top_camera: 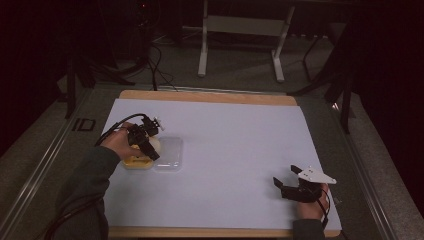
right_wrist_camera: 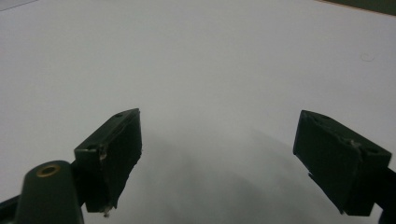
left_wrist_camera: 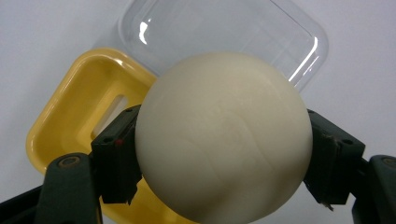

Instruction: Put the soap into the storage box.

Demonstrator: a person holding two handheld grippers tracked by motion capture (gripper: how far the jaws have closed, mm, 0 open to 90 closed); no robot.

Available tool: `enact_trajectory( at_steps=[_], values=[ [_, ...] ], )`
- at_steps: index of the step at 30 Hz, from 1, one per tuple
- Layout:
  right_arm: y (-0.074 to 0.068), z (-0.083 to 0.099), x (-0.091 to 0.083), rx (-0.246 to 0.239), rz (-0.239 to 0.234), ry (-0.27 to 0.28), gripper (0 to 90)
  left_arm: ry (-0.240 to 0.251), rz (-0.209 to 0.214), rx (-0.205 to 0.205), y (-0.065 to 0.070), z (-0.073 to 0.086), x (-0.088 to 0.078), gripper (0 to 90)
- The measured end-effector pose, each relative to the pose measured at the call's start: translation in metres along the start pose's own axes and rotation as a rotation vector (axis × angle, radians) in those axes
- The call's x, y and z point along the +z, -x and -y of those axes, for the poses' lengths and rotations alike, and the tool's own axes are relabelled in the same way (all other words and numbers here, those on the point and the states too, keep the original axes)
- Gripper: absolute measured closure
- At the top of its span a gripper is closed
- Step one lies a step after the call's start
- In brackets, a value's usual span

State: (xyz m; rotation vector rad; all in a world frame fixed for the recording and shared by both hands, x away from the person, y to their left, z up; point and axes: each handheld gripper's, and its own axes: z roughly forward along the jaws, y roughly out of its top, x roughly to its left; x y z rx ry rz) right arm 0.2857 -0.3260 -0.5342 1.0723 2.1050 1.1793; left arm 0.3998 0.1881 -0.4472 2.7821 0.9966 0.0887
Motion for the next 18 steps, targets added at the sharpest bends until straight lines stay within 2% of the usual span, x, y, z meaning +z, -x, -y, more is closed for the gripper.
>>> enact_trajectory(
  at_steps=[6, 13, 18],
  values=[
    [0.0, 0.0, 0.0, 0.0, 0.0, 0.0, 15.3, -0.013, -0.014, -0.028, -0.003, 0.001, 0.001, 25.1],
    [0.0, 0.0, 0.0, -0.002, 0.001, -0.001, 15.3, -0.023, -0.032, -0.084, -0.008, 0.003, 0.007, 25.1],
    [0.0, 0.0, 0.0, -0.002, 0.001, -0.002, 15.3, -0.016, -0.033, -0.113, -0.011, 0.006, 0.007, 25.1]
  ],
)
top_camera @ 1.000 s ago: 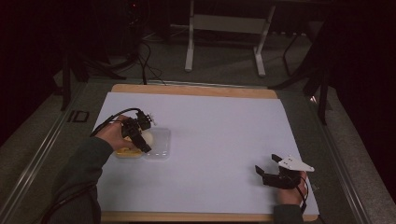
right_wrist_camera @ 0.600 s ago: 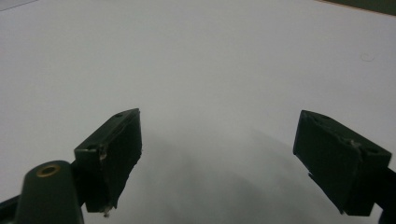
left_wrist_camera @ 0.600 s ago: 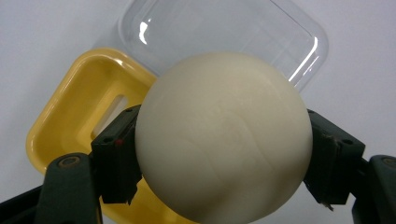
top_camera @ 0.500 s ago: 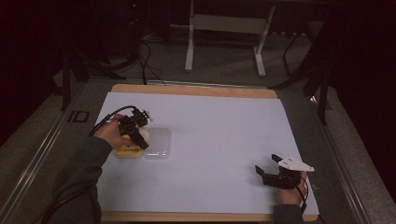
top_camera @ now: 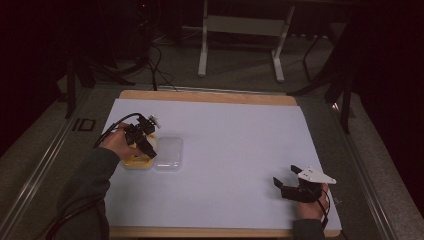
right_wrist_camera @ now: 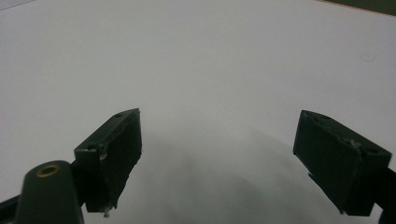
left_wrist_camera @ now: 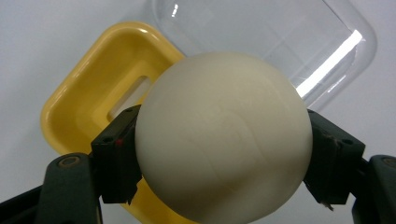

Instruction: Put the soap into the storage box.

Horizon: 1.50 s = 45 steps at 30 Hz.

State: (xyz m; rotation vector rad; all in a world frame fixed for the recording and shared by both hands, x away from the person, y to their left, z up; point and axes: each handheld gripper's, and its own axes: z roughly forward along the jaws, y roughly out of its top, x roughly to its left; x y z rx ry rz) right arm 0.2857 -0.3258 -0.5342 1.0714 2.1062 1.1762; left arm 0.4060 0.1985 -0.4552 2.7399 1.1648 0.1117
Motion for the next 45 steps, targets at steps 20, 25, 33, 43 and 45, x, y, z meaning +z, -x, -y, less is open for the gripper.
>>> enact_trajectory(
  at_steps=[20, 25, 33, 43, 45],
  values=[
    [0.0, 0.0, 0.0, 0.0, 0.0, 0.0, 15.3, 0.005, -0.037, -0.038, -0.014, 0.012, 0.002, 25.1],
    [0.0, 0.0, 0.0, -0.001, 0.0, -0.002, 15.3, 0.007, -0.045, -0.031, -0.016, 0.015, 0.006, 25.1],
    [0.0, 0.0, 0.0, -0.001, -0.001, 0.0, 15.3, 0.004, -0.049, -0.011, -0.02, 0.018, 0.012, 25.1],
    [0.0, 0.0, 0.0, -0.002, -0.002, 0.001, 15.3, 0.015, -0.062, 0.023, -0.022, 0.018, 0.017, 25.1],
    [0.0, 0.0, 0.0, -0.001, -0.001, 0.001, 15.3, 0.013, -0.056, 0.024, -0.023, 0.018, 0.019, 25.1]
  ],
)
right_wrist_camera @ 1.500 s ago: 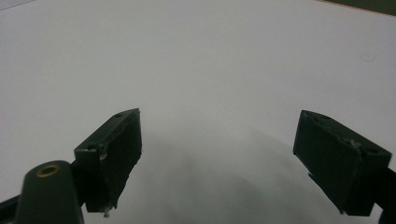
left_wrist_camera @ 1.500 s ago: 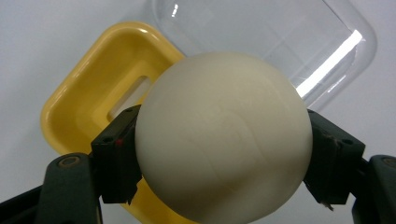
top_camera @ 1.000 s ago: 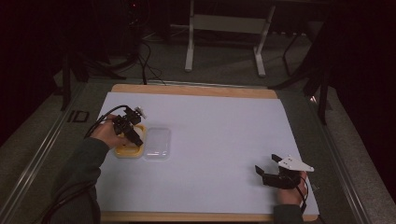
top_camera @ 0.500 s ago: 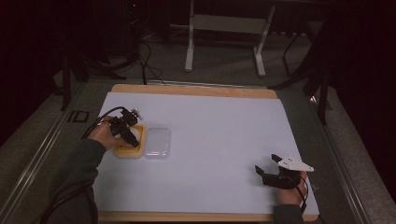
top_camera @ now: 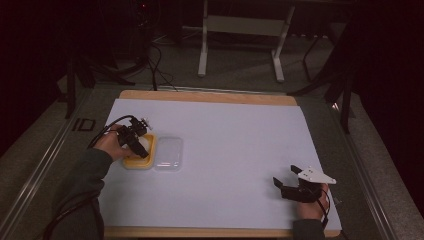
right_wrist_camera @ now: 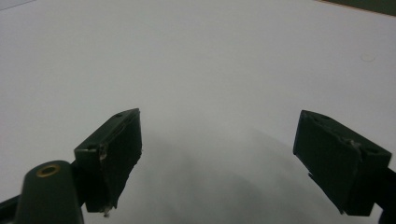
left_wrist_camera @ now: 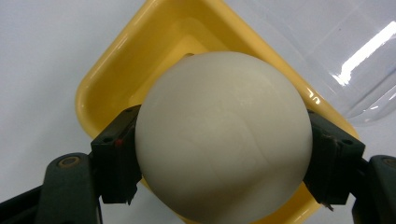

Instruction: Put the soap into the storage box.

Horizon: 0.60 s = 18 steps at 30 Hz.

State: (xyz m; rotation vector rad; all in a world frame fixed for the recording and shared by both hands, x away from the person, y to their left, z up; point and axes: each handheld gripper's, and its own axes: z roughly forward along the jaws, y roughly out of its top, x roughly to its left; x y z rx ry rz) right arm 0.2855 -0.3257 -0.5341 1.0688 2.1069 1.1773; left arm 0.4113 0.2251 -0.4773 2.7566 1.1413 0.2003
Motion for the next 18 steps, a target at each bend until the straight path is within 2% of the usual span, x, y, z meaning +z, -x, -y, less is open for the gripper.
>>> enact_trajectory(
  at_steps=[4, 8, 18],
  values=[
    [0.0, 0.0, 0.0, -0.002, 0.001, 0.002, 15.3, 0.013, 0.005, 0.01, 0.0, 0.001, 0.004, 25.1],
    [0.0, 0.0, 0.0, -0.002, 0.001, 0.002, 15.3, 0.0, 0.009, 0.016, -0.001, 0.003, 0.008, 25.1],
    [-0.001, 0.0, 0.0, -0.003, 0.003, 0.001, 15.3, 0.016, 0.03, 0.014, -0.003, 0.005, 0.012, 25.0]
  ],
)
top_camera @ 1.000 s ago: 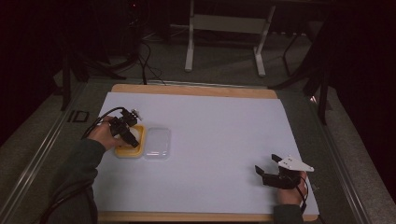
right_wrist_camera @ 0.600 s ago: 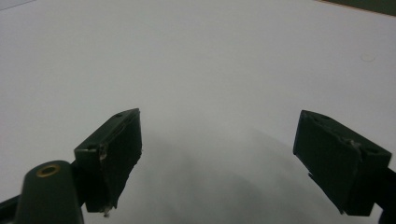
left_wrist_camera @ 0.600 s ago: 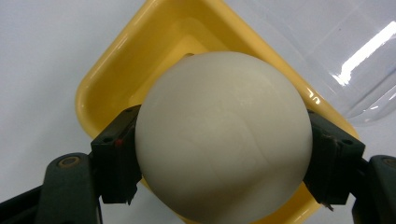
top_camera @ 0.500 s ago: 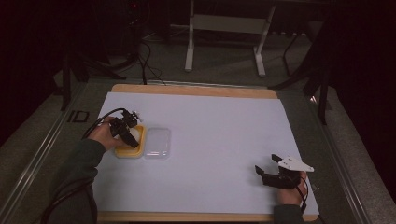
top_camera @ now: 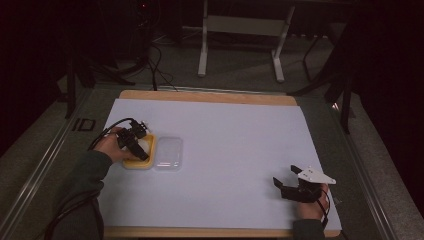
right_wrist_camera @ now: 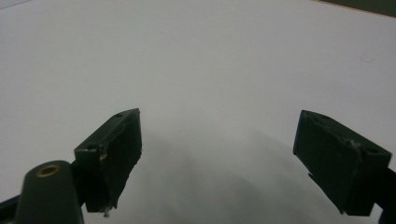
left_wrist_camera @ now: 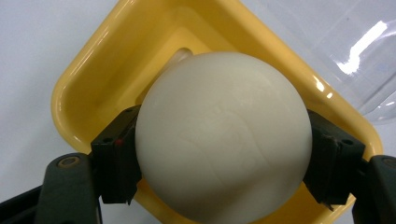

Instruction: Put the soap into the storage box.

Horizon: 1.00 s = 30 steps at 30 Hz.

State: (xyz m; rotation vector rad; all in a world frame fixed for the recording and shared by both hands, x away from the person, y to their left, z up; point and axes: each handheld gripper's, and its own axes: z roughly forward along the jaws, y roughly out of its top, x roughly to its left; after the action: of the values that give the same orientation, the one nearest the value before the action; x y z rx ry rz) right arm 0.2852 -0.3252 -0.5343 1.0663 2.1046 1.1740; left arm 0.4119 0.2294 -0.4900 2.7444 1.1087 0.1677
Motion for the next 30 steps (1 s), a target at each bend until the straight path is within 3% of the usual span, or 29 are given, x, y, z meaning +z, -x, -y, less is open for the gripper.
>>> enact_trajectory(
  at_steps=[9, 13, 16, 27, 30],
  values=[
    [0.0, 0.0, -0.0001, 0.0, 0.001, 0.001, 15.3, -0.02, 0.011, -0.01, -0.0031, -0.001, 0.0047, 24.7],
    [-0.0001, 0.0001, -0.0001, -0.001, 0.001, 0.001, 15.3, -0.027, -0.003, 0.012, -0.0002, -0.0007, 0.0067, 22.3],
    [-0.0001, 0.0001, -0.0001, -0.002, 0.001, 0.001, 15.3, -0.01, 0.011, 0.011, -0.0017, 0.0006, 0.0066, 20.4],
    [-0.0004, 0.0001, -0.0002, -0.006, 0.002, 0.002, 15.3, 0.009, -0.004, 0.037, 0.0011, 0.0036, 0.003, 15.2],
    [-0.0004, 0.0001, -0.0002, -0.007, 0.001, 0.003, 15.3, 0.035, 0.014, 0.021, -0.0006, 0.006, -0.0009, 14.6]
  ],
)
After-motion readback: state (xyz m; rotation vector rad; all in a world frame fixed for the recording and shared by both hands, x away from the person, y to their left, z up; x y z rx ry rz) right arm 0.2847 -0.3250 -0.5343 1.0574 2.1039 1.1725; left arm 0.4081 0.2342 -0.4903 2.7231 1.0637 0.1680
